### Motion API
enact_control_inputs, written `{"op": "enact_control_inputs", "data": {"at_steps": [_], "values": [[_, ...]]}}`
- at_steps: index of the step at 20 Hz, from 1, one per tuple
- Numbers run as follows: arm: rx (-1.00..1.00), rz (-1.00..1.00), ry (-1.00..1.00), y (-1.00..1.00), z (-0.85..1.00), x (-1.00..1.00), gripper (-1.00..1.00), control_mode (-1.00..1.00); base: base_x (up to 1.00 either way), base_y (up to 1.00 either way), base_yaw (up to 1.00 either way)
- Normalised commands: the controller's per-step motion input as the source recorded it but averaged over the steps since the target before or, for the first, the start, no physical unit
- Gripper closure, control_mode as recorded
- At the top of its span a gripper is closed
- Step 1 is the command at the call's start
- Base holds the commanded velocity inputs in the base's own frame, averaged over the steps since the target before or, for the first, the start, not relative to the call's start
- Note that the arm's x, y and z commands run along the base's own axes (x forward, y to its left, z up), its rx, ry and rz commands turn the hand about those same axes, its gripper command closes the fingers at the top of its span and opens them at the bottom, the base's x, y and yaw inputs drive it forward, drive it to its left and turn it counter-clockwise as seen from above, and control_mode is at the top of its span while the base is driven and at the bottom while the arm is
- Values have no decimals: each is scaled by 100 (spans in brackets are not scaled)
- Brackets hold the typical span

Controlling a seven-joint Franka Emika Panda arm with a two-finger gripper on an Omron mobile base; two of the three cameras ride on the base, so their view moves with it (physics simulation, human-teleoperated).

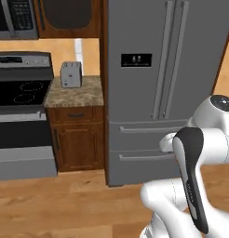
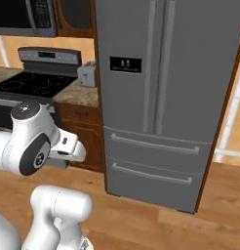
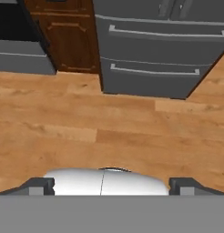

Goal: Navigate to the fridge.

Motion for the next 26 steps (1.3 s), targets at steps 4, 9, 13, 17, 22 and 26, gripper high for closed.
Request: {"op": "enact_control_inputs", "data": {"at_steps": [4,9,13,17,22,26], "values": [[0,0,0,0,0,0,-100,100,86,-33,-24],[0,0,0,0,0,0,-100,100,70,-51,-15],[0,0,0,0,0,0,-100,100,60,-59,-10],[0,0,0,0,0,0,-100,100,57,-51,-7],[0,0,0,0,0,0,-100,100,63,-18,-3],[0,0,0,0,0,0,-100,100,57,-3,0]]}}
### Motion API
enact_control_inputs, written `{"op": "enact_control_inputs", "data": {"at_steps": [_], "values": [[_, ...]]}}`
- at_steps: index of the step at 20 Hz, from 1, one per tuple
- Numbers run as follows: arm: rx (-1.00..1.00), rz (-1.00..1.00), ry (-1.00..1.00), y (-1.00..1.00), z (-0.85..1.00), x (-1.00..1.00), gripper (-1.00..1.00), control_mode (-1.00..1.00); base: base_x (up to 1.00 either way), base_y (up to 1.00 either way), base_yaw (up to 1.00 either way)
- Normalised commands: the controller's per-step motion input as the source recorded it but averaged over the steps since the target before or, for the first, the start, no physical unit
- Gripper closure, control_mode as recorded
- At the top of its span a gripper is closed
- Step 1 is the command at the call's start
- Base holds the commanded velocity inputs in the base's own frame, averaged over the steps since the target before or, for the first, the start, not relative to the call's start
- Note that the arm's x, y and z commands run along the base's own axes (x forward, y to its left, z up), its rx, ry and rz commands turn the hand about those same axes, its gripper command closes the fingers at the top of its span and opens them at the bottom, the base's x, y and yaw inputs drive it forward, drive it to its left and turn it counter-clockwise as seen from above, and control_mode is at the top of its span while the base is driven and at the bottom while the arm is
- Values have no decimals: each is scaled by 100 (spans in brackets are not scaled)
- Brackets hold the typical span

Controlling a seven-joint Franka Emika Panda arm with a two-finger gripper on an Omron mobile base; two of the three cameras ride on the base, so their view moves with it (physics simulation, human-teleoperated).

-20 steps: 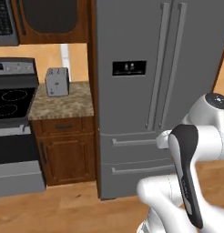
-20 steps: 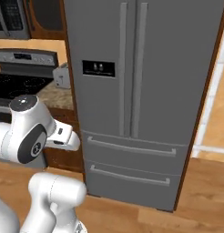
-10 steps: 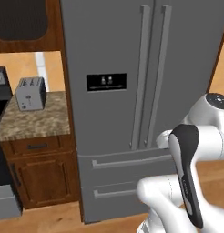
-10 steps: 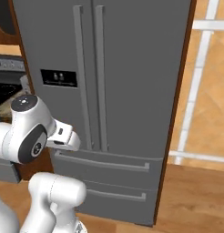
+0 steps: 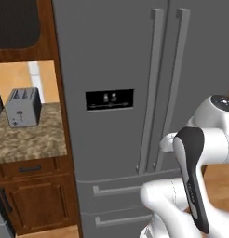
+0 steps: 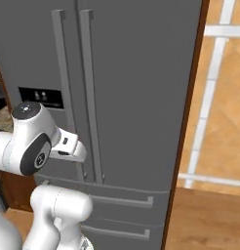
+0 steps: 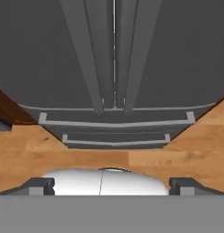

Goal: Navigate to the fridge.

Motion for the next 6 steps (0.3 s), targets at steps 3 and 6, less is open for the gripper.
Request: {"op": "enact_control_inputs", "data": {"at_steps": [3,6], "values": [[0,0,0,0,0,0,-100,100,54,-7,0],[0,0,0,0,0,0,-100,100,44,-10,0]]}}
